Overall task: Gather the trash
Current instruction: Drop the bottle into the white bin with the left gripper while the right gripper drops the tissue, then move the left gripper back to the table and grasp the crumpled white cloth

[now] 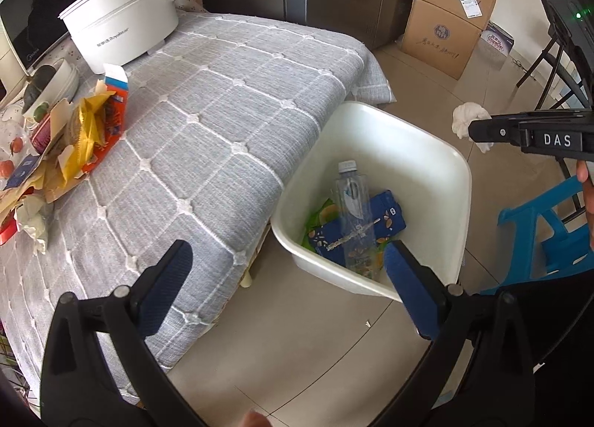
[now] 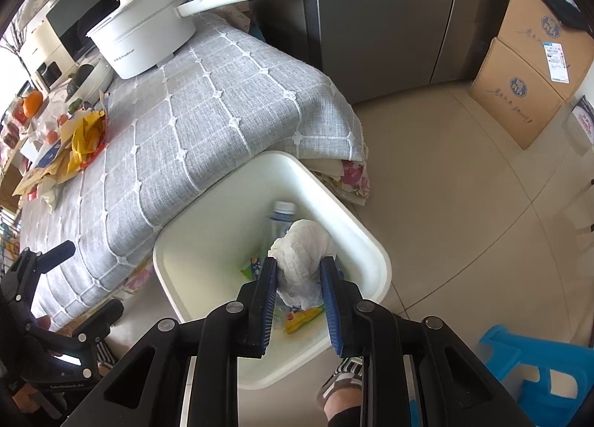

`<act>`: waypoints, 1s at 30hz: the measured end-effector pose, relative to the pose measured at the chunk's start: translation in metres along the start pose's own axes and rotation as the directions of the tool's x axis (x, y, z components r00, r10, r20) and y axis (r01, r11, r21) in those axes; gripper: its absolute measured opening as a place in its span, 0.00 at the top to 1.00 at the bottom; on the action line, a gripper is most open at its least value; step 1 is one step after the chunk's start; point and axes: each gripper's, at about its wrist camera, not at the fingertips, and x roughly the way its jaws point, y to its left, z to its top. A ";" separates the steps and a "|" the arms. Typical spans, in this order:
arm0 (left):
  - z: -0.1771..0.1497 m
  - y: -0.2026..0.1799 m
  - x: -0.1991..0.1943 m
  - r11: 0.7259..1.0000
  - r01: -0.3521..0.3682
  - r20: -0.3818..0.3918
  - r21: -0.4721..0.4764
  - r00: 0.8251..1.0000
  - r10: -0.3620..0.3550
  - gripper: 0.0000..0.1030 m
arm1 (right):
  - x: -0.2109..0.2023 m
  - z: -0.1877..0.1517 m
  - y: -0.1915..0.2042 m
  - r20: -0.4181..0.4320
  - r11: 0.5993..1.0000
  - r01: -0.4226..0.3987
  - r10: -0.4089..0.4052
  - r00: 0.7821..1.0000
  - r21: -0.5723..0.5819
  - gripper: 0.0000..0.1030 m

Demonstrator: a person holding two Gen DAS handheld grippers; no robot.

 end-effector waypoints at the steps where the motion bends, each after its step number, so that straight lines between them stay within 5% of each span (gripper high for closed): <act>1: -0.001 0.003 -0.001 1.000 -0.004 0.003 -0.005 1.000 0.004 0.01 | 0.001 0.001 0.002 -0.001 1.000 0.000 0.000 1.000 -0.001 0.74; 4: -0.006 0.011 -0.007 1.000 -0.013 0.011 -0.015 1.000 0.013 0.01 | 0.001 0.004 0.007 0.000 1.000 -0.014 0.014 1.000 0.013 0.59; 6: -0.008 0.017 -0.011 1.000 -0.017 0.015 -0.022 1.000 0.018 0.01 | 0.001 0.005 0.009 0.006 0.999 -0.023 0.023 1.000 0.030 0.38; 22: -0.025 0.053 -0.030 0.995 -0.062 0.030 -0.082 0.997 0.065 0.01 | 0.002 0.014 0.052 0.006 0.999 -0.033 0.033 0.999 -0.016 0.35; 30: -0.029 0.103 -0.042 0.972 -0.097 0.044 -0.216 0.993 0.109 0.01 | 0.003 0.019 0.084 0.029 0.998 -0.019 0.021 0.999 -0.068 0.27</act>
